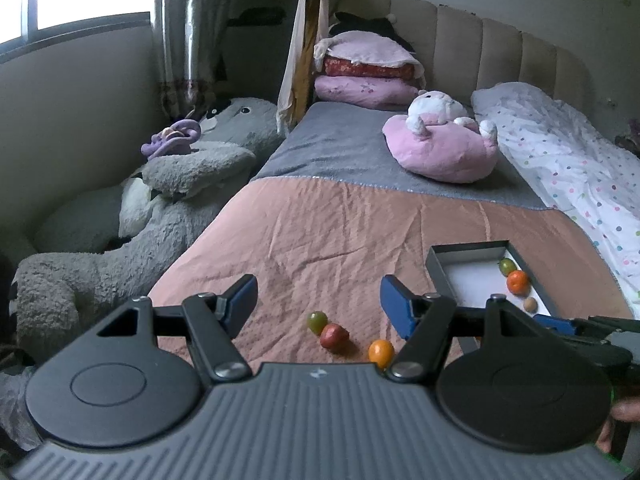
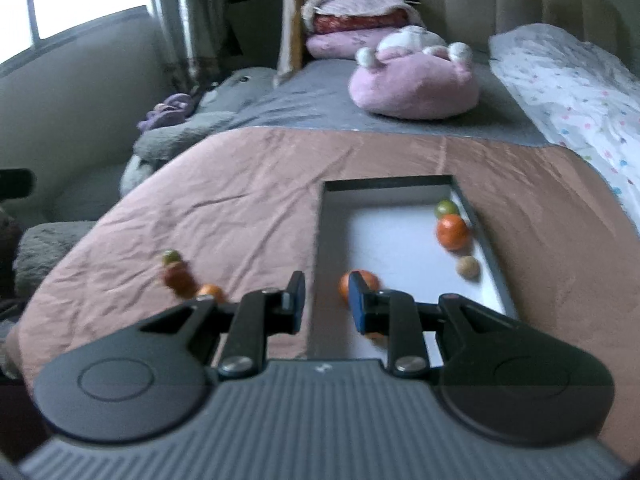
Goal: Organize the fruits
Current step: 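Move both open tools back toward the remaining fruits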
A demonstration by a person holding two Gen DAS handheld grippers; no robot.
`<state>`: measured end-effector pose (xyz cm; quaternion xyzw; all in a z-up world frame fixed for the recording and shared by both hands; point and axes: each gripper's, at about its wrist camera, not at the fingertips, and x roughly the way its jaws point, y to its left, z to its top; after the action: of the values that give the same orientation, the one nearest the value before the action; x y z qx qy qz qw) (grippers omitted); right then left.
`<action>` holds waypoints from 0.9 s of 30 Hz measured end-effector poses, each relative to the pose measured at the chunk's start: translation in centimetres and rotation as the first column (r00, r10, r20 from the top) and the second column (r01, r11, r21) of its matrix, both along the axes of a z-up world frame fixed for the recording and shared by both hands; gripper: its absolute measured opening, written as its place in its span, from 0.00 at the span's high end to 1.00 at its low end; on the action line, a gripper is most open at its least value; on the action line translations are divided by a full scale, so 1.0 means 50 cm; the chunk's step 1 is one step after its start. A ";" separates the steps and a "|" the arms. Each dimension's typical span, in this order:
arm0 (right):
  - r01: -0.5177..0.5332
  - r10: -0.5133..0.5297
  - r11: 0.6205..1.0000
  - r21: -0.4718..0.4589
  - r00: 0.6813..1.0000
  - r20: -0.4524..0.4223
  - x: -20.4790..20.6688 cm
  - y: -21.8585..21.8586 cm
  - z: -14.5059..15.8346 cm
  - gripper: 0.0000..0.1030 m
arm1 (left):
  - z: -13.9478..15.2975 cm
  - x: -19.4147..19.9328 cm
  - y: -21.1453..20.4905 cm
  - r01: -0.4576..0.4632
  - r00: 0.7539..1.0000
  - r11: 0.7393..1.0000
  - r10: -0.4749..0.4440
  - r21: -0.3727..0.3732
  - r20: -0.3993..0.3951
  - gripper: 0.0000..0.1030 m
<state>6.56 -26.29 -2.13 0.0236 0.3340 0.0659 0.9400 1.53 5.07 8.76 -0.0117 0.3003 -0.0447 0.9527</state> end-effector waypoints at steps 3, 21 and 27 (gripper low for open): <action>-0.048 0.048 0.999 0.014 0.999 0.004 -0.006 0.031 0.000 0.74 | -0.012 0.007 0.002 -0.006 1.000 1.000 0.006 0.004 -0.011 0.29; -0.268 0.269 0.963 0.028 0.963 -0.005 -0.024 0.156 -0.051 0.73 | -0.088 0.036 0.031 -0.036 0.999 0.999 0.036 0.012 -0.026 0.29; -0.303 0.304 0.953 0.027 0.952 -0.026 -0.012 0.181 -0.083 0.73 | -0.113 0.039 0.053 -0.035 0.999 0.999 0.035 0.019 -0.031 0.29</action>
<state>5.96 -17.26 -6.28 -0.0163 0.3469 0.2129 0.9133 3.50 7.71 3.13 -0.0087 0.3155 -0.0250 0.9485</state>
